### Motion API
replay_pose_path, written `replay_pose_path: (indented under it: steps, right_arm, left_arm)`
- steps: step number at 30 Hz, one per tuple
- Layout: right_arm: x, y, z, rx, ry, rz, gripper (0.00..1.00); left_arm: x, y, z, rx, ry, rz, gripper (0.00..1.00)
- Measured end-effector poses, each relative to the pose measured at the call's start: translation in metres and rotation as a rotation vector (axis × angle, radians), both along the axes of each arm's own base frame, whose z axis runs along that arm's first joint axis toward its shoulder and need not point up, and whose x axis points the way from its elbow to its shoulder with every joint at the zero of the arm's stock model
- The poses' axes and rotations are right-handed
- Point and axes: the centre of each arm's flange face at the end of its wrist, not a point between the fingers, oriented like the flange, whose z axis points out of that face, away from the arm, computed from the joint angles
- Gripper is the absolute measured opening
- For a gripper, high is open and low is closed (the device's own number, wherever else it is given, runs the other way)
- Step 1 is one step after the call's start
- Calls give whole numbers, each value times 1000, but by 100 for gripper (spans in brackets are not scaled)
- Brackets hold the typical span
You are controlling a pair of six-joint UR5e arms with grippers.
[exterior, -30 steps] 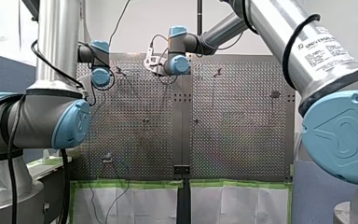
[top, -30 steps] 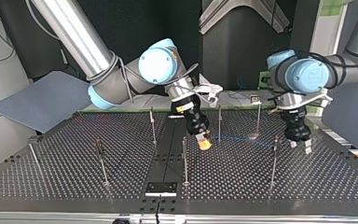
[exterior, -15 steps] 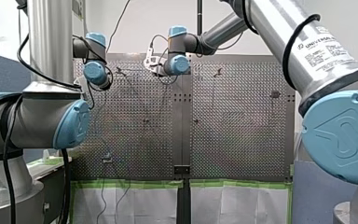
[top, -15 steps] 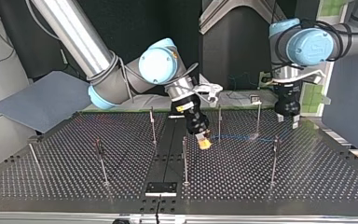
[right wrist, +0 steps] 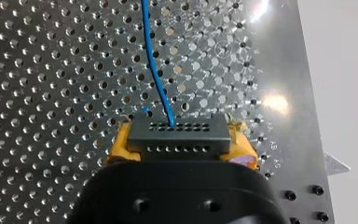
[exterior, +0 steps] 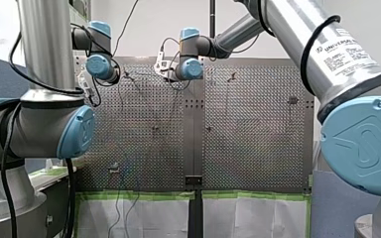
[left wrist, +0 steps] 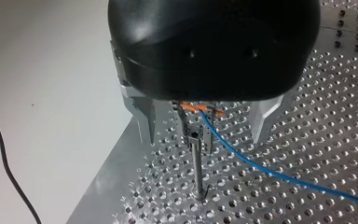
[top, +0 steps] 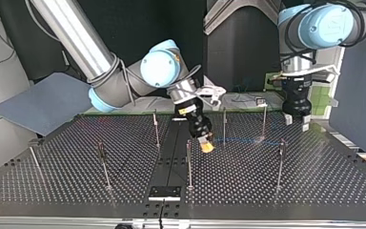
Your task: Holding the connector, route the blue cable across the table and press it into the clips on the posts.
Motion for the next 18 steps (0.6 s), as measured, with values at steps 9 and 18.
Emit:
replay_pose_path:
  steps: [9, 18]
  right_arm:
    - [-4, -5, -1, 7, 6, -8, 0]
    - [-4, -6, -1, 6, 7, -11, 0]
  left_arm:
    - [-8, -25, 5, 74, 7, -93, 100]
    - [-10, -44, 12, 141, -20, -160, 100]
